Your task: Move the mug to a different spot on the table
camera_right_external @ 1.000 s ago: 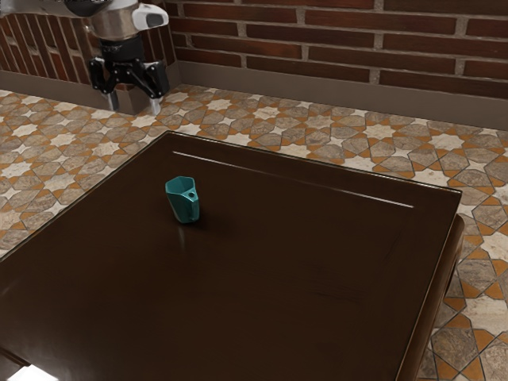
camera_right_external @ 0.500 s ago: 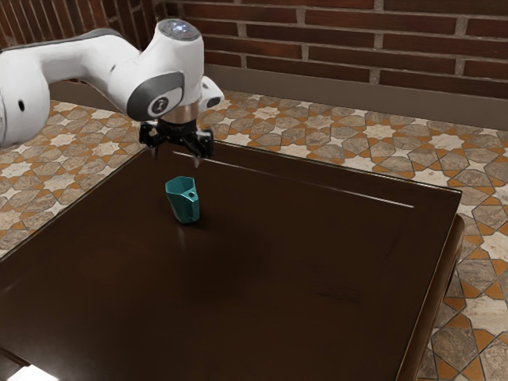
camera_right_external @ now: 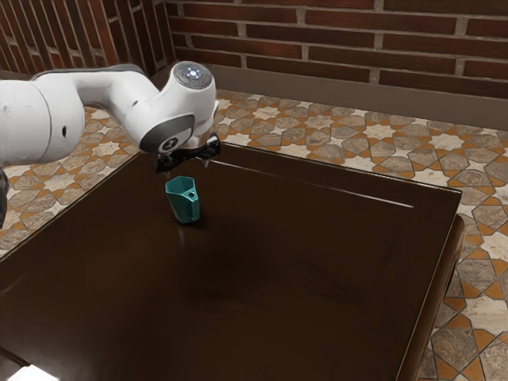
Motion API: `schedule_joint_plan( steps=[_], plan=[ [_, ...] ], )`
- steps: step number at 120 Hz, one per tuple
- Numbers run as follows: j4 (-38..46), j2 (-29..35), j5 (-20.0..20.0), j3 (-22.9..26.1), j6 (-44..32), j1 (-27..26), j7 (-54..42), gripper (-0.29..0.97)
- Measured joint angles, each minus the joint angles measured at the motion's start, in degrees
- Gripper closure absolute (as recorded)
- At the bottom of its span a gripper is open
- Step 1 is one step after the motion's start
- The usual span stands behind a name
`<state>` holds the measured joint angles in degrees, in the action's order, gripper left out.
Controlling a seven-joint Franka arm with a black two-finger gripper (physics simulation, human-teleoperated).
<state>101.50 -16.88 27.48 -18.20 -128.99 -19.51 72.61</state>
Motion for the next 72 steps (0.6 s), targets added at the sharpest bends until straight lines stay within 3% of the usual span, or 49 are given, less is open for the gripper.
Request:
schedule_joint_plan(
  steps=[28, 72],
  plan=[
    [-2.1, -4.7, 1.1, -2.7, -1.1, -1.2, 11.3, 0.0],
    [-7.1, -12.1, 6.1, -3.3, 1.3, -1.5, 22.2, 0.01]
  ],
)
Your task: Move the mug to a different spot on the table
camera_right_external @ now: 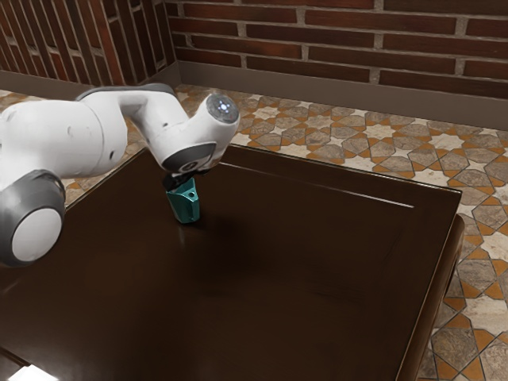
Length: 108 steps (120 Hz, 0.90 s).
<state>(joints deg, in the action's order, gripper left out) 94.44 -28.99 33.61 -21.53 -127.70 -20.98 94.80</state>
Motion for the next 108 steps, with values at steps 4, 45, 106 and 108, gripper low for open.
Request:
schedule_joint_plan(
  steps=[4, 45, 106, 108],
  plan=[
    [-0.1, -0.5, 0.1, -0.1, 0.1, 0.1, 0.7, 0.02],
    [-1.5, -4.9, 2.2, -0.8, -0.7, 0.5, 5.7, 0.08],
    [-1.5, -8.2, 2.2, -0.8, -4.8, 0.2, 9.2, 0.33],
    [-1.5, -8.3, 2.3, -0.8, -5.0, 0.2, 9.2, 0.34]
  ],
)
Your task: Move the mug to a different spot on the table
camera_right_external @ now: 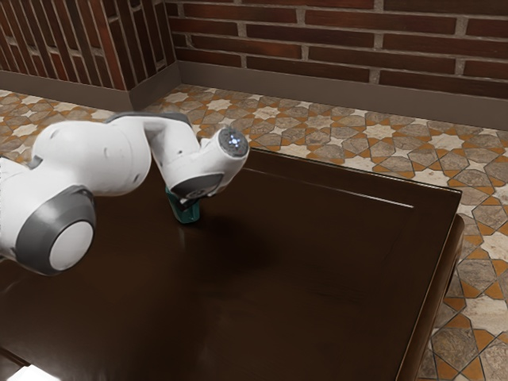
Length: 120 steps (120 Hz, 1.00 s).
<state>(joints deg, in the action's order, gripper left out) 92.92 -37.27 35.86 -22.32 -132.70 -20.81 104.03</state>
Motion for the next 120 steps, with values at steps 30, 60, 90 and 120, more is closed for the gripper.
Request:
schedule_joint_plan(
  steps=[30, 60, 90, 120],
  plan=[
    [0.1, -1.0, 0.0, 0.0, -1.5, 0.0, 0.6, 0.44],
    [0.2, -2.2, -0.1, 0.0, -2.4, 0.4, 1.0, 0.48],
    [0.3, -4.1, -0.5, 0.0, -3.6, 1.0, 1.3, 0.49],
    [0.2, -4.6, -0.5, 0.0, -4.2, 1.0, 1.5, 0.55]
  ],
)
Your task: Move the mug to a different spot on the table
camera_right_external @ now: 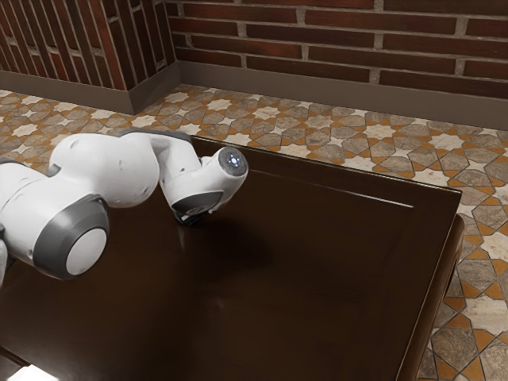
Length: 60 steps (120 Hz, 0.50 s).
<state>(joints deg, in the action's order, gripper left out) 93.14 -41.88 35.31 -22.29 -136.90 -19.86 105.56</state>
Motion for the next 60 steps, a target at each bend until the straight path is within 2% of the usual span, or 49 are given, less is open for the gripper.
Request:
schedule_joint_plan(
  steps=[32, 60],
  plan=[
    [-0.1, 0.1, 0.1, 0.0, 0.0, -0.2, 0.1, 0.67],
    [0.0, 1.8, 0.3, 0.0, 1.5, -1.0, 0.0, 0.7]
  ],
)
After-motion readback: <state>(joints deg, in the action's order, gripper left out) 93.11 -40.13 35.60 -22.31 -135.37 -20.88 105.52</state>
